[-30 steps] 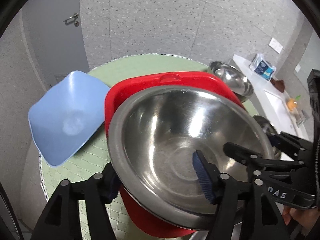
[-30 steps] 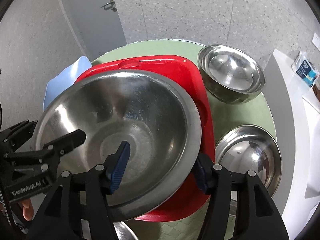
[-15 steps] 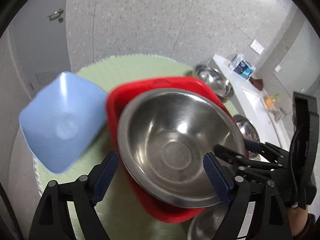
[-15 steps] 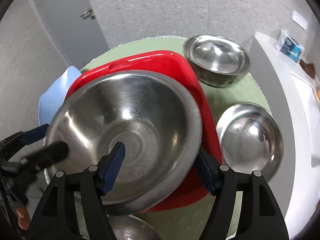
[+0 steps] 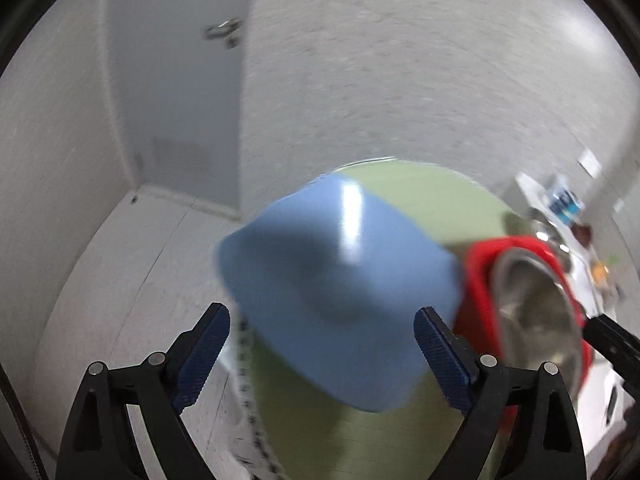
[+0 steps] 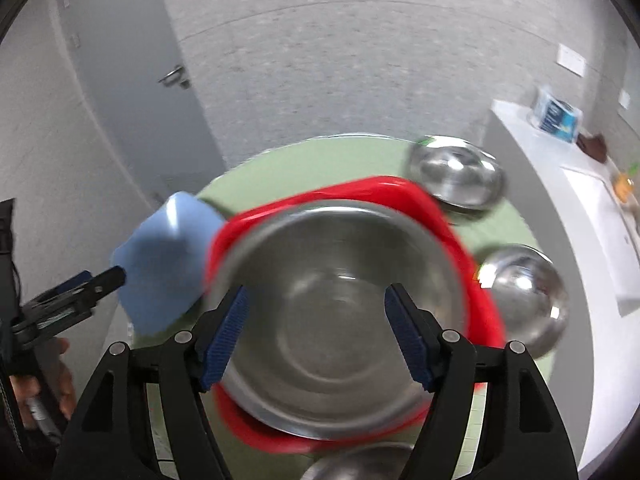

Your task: Organize plates and bowls

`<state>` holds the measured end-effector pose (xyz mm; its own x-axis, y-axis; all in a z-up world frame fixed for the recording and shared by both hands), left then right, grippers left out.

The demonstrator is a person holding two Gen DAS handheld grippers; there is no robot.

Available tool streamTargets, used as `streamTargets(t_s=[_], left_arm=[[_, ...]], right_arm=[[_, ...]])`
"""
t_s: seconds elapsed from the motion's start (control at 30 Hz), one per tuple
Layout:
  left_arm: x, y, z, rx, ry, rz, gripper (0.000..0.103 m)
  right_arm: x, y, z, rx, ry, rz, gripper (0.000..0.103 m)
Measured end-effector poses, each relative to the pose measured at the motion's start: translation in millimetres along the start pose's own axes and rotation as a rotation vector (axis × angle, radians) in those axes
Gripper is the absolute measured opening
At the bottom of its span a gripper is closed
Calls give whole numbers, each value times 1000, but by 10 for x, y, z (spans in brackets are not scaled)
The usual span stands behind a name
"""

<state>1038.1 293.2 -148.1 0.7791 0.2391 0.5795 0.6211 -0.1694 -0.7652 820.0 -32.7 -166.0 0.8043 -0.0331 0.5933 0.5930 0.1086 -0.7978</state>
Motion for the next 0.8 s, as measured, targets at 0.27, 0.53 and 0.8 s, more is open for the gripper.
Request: streamTargets(t_s=[0.27, 0.53, 0.8], left_arm=[[-116, 490, 391, -50, -85, 117, 68], [9, 698, 619, -163, -56, 143, 19], [-14, 687, 972, -219, -52, 120, 19]], right_arm=[[140, 263, 646, 42, -83, 50, 73], [308, 589, 944, 27, -150, 95, 73], [505, 832, 1162, 23, -244, 92, 73]])
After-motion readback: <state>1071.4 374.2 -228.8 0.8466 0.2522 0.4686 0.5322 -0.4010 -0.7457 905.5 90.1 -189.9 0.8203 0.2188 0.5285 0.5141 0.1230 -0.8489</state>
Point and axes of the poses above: each gripper's, at about its wrist camera, not at the fingertips, and y roughly the way its jaws point, z to its left, x to its top, the point moved 6 cm from there along y, roughly the way its jaws point, and after that the axes turned 3 degrees about -x, right-handed, at the moved point
